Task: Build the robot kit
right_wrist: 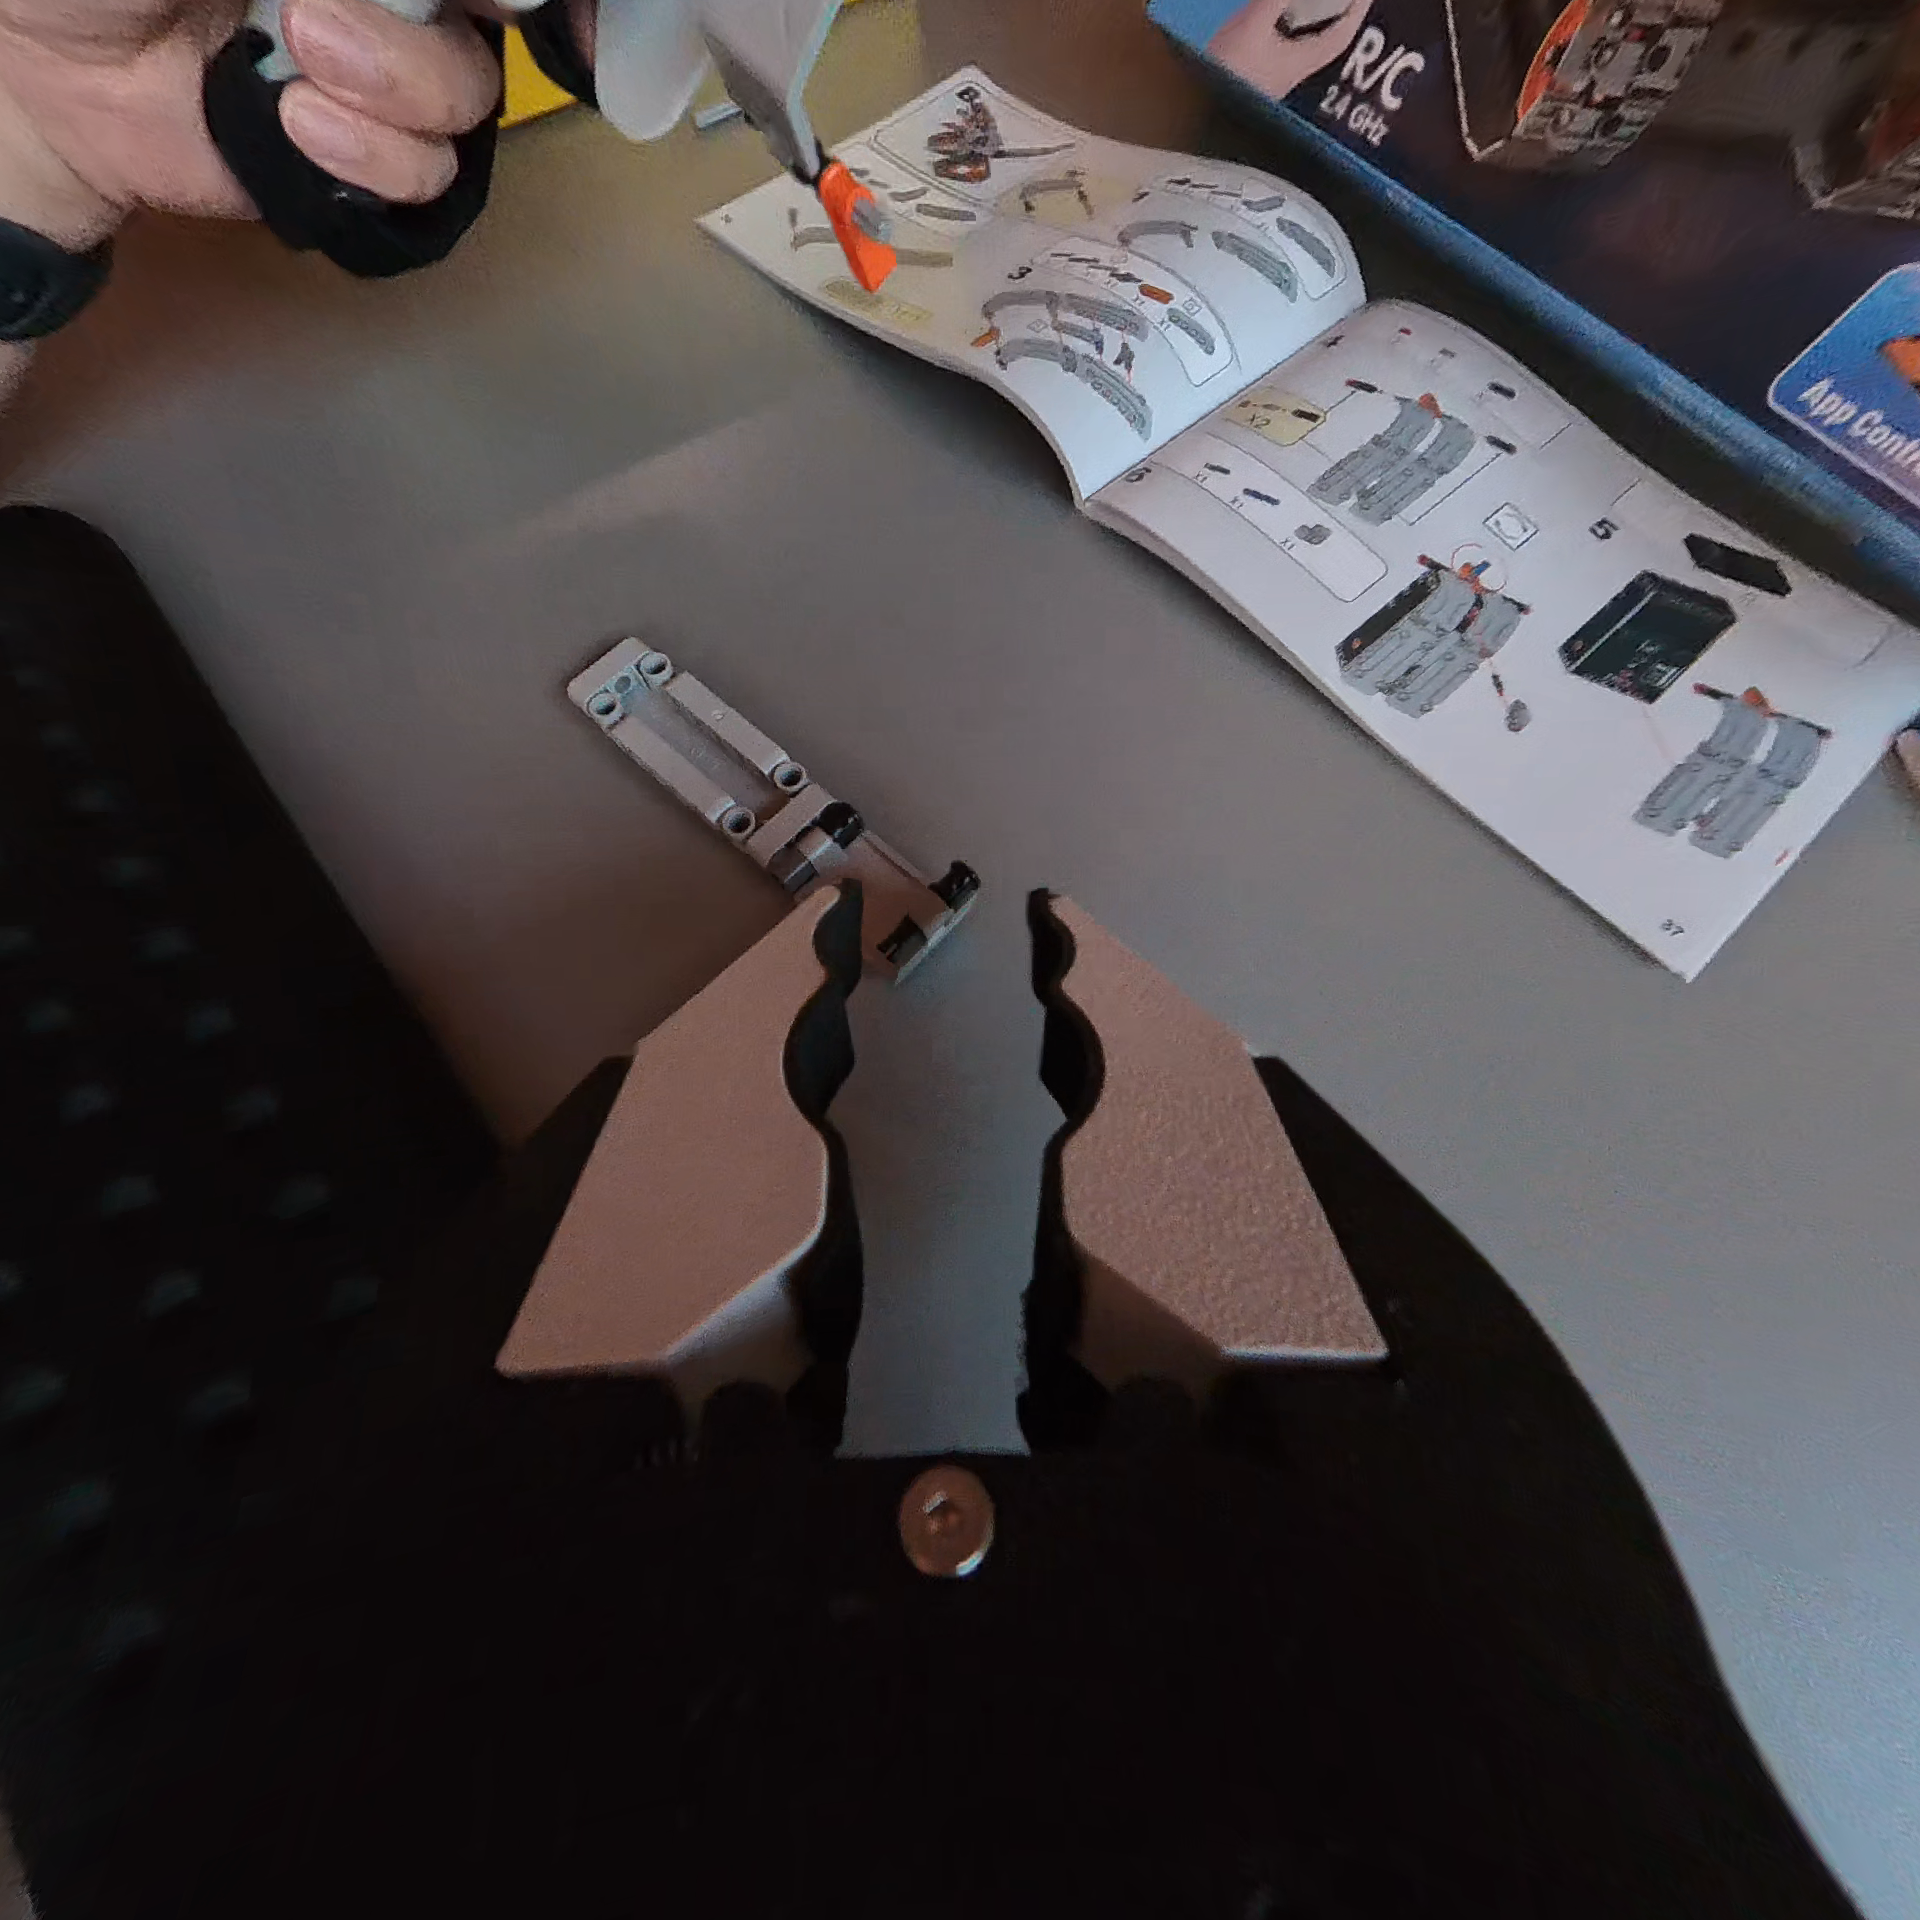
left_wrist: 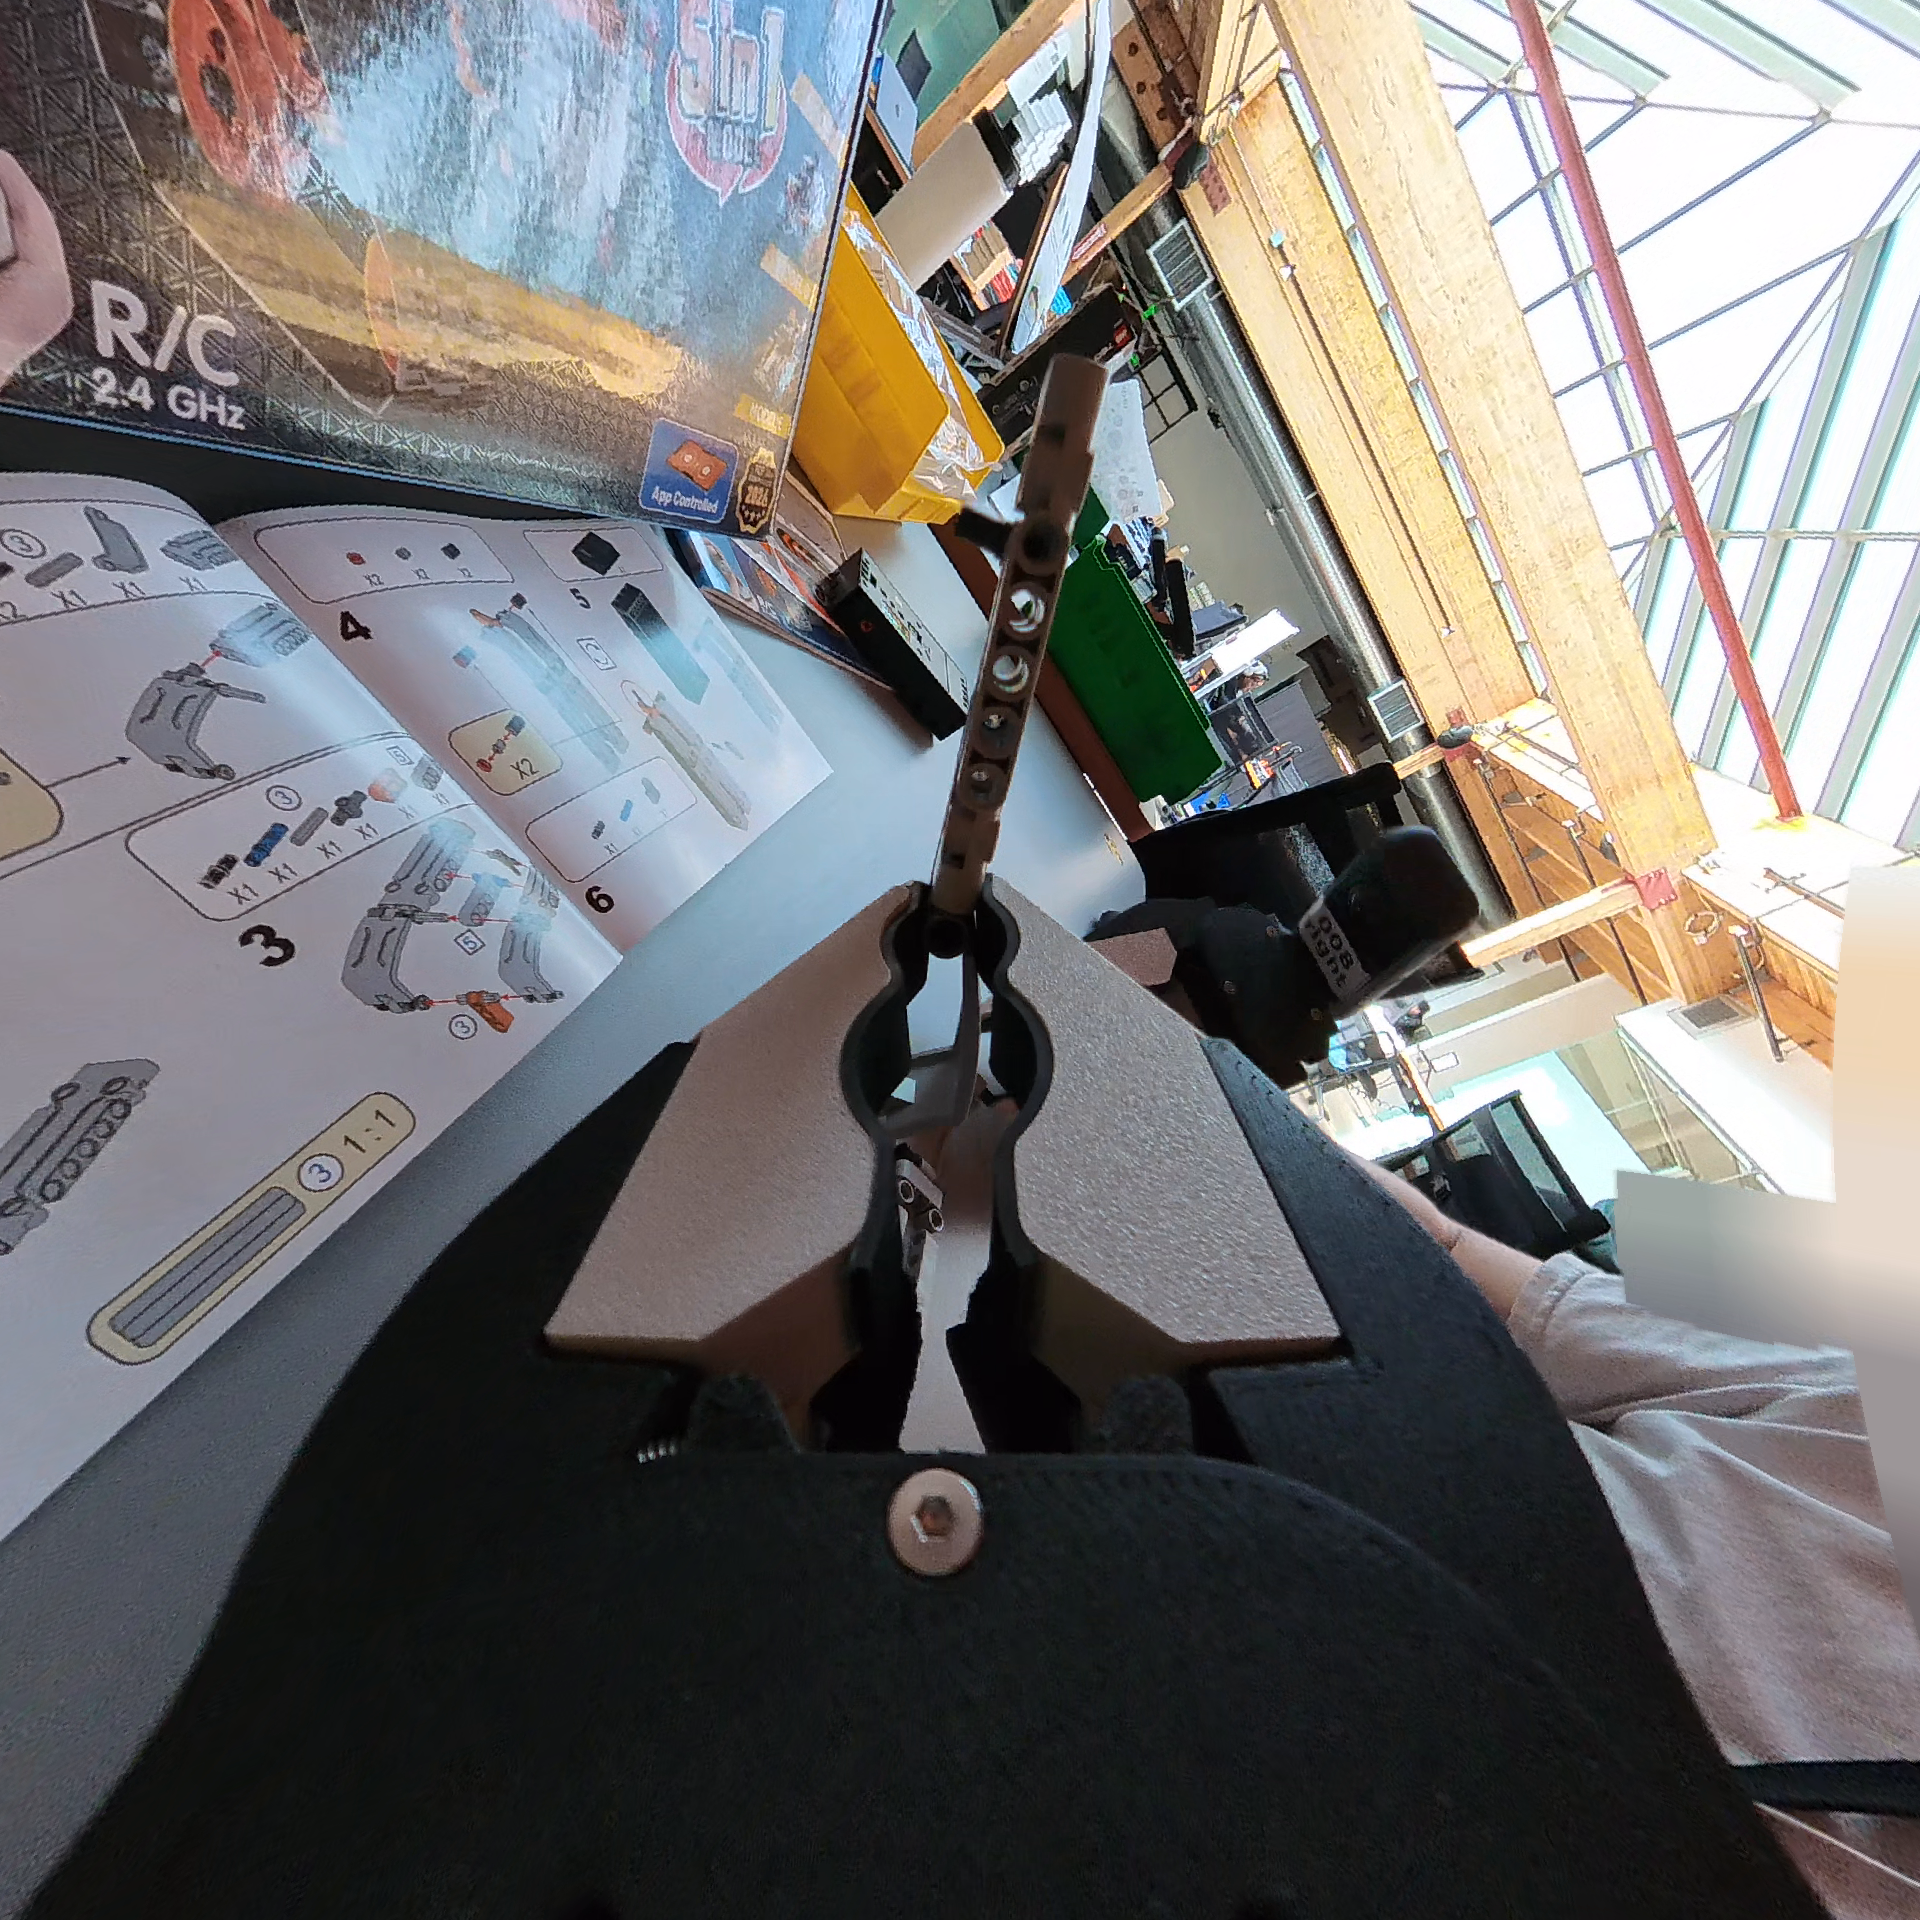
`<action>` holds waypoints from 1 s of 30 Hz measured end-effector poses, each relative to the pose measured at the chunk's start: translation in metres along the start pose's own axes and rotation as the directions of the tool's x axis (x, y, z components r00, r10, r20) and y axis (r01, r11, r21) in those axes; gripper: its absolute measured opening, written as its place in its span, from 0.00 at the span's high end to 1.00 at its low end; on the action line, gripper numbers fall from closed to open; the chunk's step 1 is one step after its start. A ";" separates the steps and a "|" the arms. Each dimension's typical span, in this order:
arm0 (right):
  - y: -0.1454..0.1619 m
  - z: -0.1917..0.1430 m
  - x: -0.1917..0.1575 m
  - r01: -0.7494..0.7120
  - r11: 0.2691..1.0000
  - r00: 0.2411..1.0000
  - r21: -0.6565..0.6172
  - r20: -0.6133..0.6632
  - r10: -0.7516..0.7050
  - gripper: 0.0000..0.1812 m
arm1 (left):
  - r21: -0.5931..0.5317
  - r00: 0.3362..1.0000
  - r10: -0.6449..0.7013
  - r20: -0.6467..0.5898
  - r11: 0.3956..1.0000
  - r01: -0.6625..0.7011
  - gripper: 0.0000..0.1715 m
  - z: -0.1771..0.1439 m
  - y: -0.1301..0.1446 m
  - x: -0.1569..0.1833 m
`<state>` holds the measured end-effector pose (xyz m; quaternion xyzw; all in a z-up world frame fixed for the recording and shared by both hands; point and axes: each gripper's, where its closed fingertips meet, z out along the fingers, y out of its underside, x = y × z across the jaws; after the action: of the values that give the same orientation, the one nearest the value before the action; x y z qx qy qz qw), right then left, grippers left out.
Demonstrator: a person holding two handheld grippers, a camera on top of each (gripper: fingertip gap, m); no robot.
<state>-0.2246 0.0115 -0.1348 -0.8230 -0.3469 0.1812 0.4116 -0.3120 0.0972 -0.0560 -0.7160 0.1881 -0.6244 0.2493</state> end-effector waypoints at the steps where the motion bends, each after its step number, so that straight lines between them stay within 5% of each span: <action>1: -0.001 0.002 0.000 -0.027 1.000 1.000 -0.007 0.007 0.027 0.88 | -0.004 1.000 0.001 0.003 1.000 -0.001 0.96 0.001 0.001 0.000; 7: 0.014 0.005 0.011 -0.152 0.948 0.983 -0.279 0.058 0.175 0.97 | -0.001 1.000 -0.002 0.001 1.000 0.002 0.96 -0.001 0.000 0.000; 10: 0.019 -0.007 0.031 -0.134 0.825 0.986 -0.549 0.011 0.167 0.97 | -0.003 1.000 -0.005 -0.001 1.000 0.005 0.97 -0.001 0.000 0.000; 13: 0.029 -0.022 0.046 -0.202 0.555 0.964 -0.807 -0.062 0.260 0.97 | -0.007 1.000 -0.004 0.001 1.000 0.004 0.97 -0.001 0.000 0.000; 17: 0.056 -0.057 0.054 -0.223 0.059 0.933 -0.973 -0.195 0.301 0.97 | -0.008 1.000 -0.020 -0.002 1.000 0.019 0.97 -0.003 0.000 -0.001; 21: 0.069 -0.069 0.049 -0.189 -0.170 0.936 -0.967 -0.230 0.266 0.97 | -0.007 1.000 -0.020 -0.003 1.000 0.020 0.97 -0.004 0.000 0.000; 24: 0.073 -0.069 0.048 -0.177 -0.200 0.940 -0.964 -0.225 0.256 0.97 | -0.009 1.000 -0.023 -0.006 1.000 0.023 0.96 -0.004 0.000 0.000; 26: 0.070 -0.066 0.048 -0.150 -0.144 0.938 -0.978 -0.186 0.291 0.93 | -0.008 1.000 -0.024 -0.008 1.000 0.024 0.96 -0.004 0.000 0.000; 28: 0.057 -0.065 0.050 -0.131 -0.002 0.928 -0.991 -0.123 0.352 0.93 | -0.004 1.000 -0.022 -0.012 1.000 0.022 0.97 -0.005 -0.001 0.001; 30: 0.035 -0.060 0.055 -0.149 0.266 0.911 -0.952 -0.027 0.412 0.93 | 0.004 1.000 -0.019 -0.018 1.000 0.019 0.97 -0.006 -0.003 0.004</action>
<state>-0.1365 0.0036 -0.1277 -0.9276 -0.2784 0.1087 -0.2242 -0.3177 0.0965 -0.0510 -0.7115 0.1823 -0.6335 0.2433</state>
